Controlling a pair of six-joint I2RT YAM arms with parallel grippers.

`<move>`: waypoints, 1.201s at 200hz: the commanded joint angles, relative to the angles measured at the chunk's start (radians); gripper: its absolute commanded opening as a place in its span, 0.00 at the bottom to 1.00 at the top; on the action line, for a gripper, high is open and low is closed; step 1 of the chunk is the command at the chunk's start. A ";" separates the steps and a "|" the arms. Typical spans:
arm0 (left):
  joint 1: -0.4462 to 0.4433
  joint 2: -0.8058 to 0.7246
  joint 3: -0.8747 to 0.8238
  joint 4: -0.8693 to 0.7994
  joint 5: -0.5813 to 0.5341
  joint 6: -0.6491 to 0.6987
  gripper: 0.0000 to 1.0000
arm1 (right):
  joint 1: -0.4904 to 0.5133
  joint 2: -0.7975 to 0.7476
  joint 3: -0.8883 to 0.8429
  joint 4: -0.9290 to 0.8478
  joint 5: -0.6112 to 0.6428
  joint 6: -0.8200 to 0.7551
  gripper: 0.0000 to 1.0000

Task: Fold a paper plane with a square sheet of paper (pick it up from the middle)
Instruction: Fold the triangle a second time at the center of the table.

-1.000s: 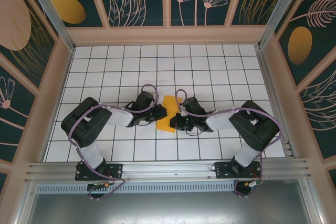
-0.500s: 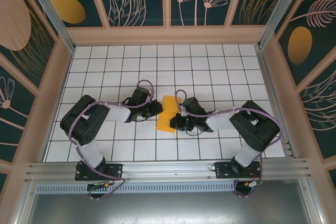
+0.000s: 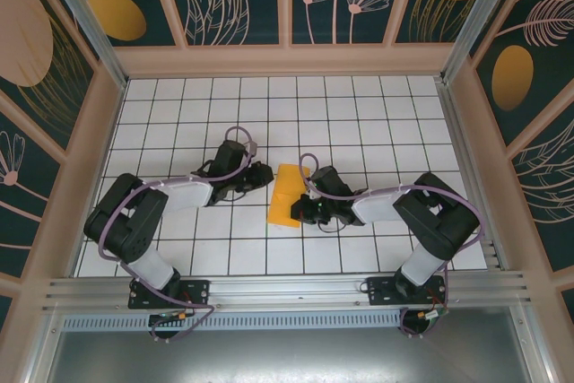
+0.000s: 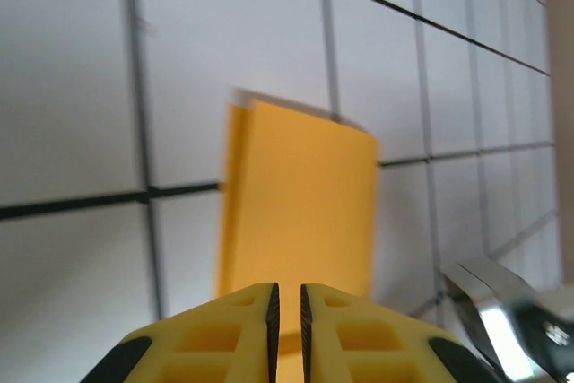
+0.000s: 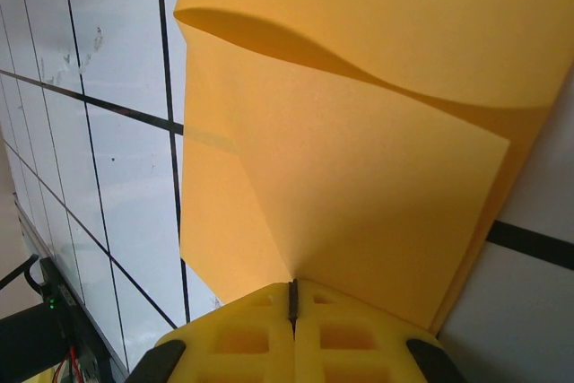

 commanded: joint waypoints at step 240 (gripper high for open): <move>-0.084 0.129 0.019 -0.002 -0.017 -0.014 0.13 | -0.110 -0.280 -0.130 -0.054 0.094 0.170 0.32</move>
